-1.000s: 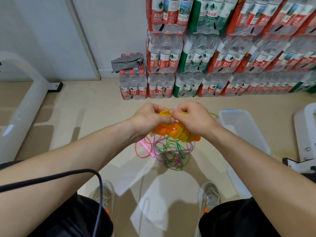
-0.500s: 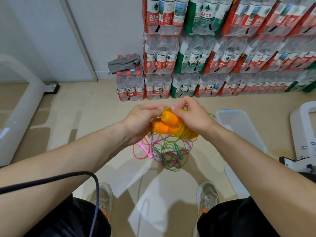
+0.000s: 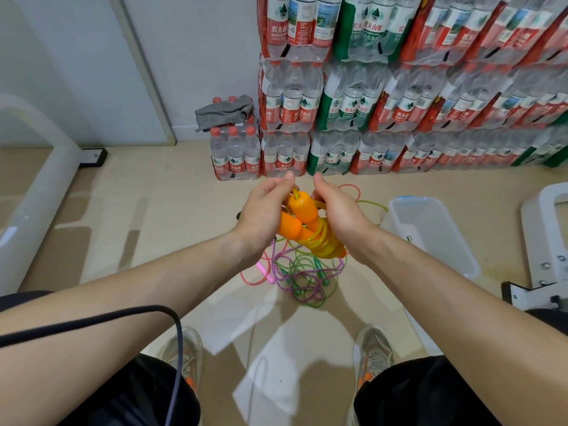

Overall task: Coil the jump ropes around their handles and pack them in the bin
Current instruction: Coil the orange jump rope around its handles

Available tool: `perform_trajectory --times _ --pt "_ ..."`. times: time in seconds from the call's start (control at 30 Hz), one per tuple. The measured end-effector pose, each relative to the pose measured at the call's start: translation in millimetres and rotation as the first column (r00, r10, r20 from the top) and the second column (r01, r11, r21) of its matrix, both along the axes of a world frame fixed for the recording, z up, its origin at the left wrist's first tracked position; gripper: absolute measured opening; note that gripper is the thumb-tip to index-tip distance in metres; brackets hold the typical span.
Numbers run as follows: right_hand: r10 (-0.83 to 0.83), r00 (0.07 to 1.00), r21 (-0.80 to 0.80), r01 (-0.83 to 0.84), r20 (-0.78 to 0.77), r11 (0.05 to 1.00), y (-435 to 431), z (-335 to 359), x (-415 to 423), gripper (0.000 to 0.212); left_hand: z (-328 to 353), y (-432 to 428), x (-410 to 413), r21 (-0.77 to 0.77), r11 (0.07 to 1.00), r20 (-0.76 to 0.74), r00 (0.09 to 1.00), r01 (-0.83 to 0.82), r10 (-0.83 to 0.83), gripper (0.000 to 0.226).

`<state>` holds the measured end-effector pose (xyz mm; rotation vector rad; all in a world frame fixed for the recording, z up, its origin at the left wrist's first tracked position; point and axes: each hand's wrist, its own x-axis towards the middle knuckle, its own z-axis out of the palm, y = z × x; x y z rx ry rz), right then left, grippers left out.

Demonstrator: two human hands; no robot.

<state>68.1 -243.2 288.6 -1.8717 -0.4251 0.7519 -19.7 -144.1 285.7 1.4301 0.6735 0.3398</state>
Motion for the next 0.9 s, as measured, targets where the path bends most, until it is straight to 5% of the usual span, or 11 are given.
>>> perform_trajectory --times 0.27,0.5,0.7,0.9 --pt "0.068 0.982 0.143 -0.043 -0.178 0.989 -4.2 0.3 -2.5 0.044 15.2 1.0 2.8 0.087 0.993 0.083 0.992 0.084 -0.091 0.039" --pt "0.208 0.976 0.148 -0.197 -0.068 0.969 -5.6 10.0 -15.2 0.022 11.7 8.0 4.6 0.228 0.966 0.142 0.977 0.126 -0.161 0.032" --pt "0.049 0.998 0.087 -0.051 0.032 0.995 -1.9 -1.7 -18.7 0.038 -2.5 14.3 9.3 0.354 0.935 0.133 0.991 -0.029 -0.019 0.017" --pt "0.118 0.987 0.043 -0.124 0.110 0.991 -2.8 3.9 -18.8 0.039 1.2 21.7 12.5 0.560 0.824 0.096 0.995 -0.085 0.038 0.009"
